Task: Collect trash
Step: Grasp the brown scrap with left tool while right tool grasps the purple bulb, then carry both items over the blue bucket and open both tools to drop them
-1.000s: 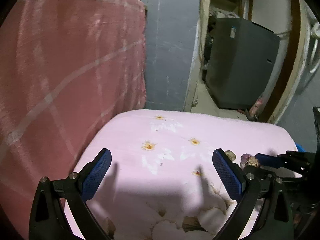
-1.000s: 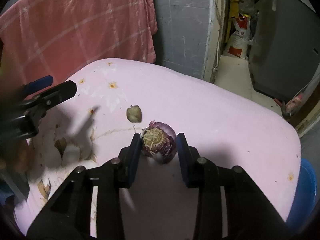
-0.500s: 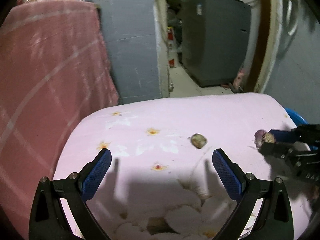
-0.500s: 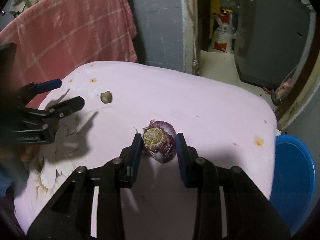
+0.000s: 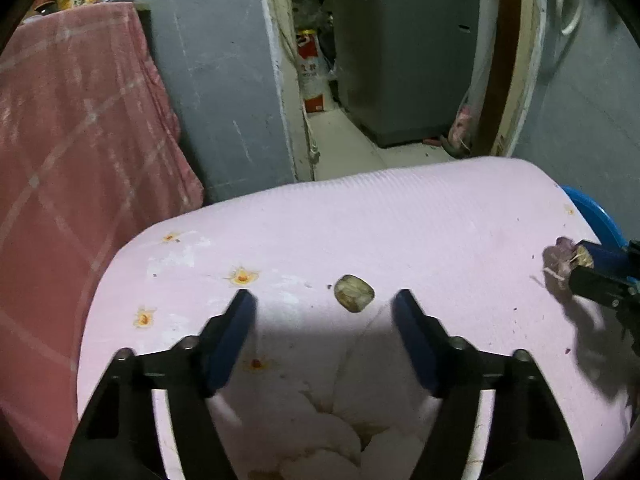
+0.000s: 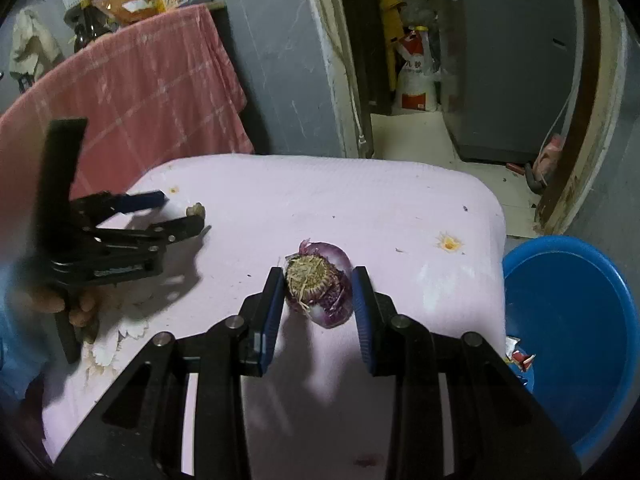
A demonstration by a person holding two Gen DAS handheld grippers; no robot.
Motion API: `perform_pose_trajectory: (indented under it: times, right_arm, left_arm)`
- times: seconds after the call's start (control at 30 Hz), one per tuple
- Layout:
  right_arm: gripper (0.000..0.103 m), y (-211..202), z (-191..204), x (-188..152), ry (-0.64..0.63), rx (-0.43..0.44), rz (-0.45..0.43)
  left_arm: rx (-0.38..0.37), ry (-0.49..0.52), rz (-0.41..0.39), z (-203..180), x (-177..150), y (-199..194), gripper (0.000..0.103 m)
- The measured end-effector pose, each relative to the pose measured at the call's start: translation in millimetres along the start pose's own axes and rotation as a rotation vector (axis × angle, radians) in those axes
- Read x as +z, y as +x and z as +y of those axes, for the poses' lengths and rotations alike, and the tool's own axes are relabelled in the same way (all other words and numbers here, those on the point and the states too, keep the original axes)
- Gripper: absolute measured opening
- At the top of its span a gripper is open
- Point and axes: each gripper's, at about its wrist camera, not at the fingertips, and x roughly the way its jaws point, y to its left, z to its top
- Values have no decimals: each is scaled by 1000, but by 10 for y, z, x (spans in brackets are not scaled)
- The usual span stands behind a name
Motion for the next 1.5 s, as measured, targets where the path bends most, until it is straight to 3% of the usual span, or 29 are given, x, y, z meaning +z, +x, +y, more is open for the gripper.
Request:
perform_pose_trajectory:
  times: [0.1,0.27,0.43,0.77,1.03,1.5]
  right_arm:
    - [33,-35,-12,-21,3,10,-12]
    - [33,-71,-38,-45,10,21,-23]
    - [33,-83,-53,-72,20,26,-27]
    - [33,-183,-68,-86,19,22,-86]
    - [33,-429,-138,-78,12,-25,-185]
    - [33,-1429,-566,-163,68,-174,-558]
  left_arm:
    - [-7,21,7,-60,0,16,42]
    - [-2,39,13,-142,37,34,37]
    - [-25,36,22,-174,64,81,18]
    - [-64,-39,-13,-211,64,-45,17]
    - [-150,-109,-175,-336,84,-403,17]
    - [-321,-190,-500,-854,486,-1019,17]
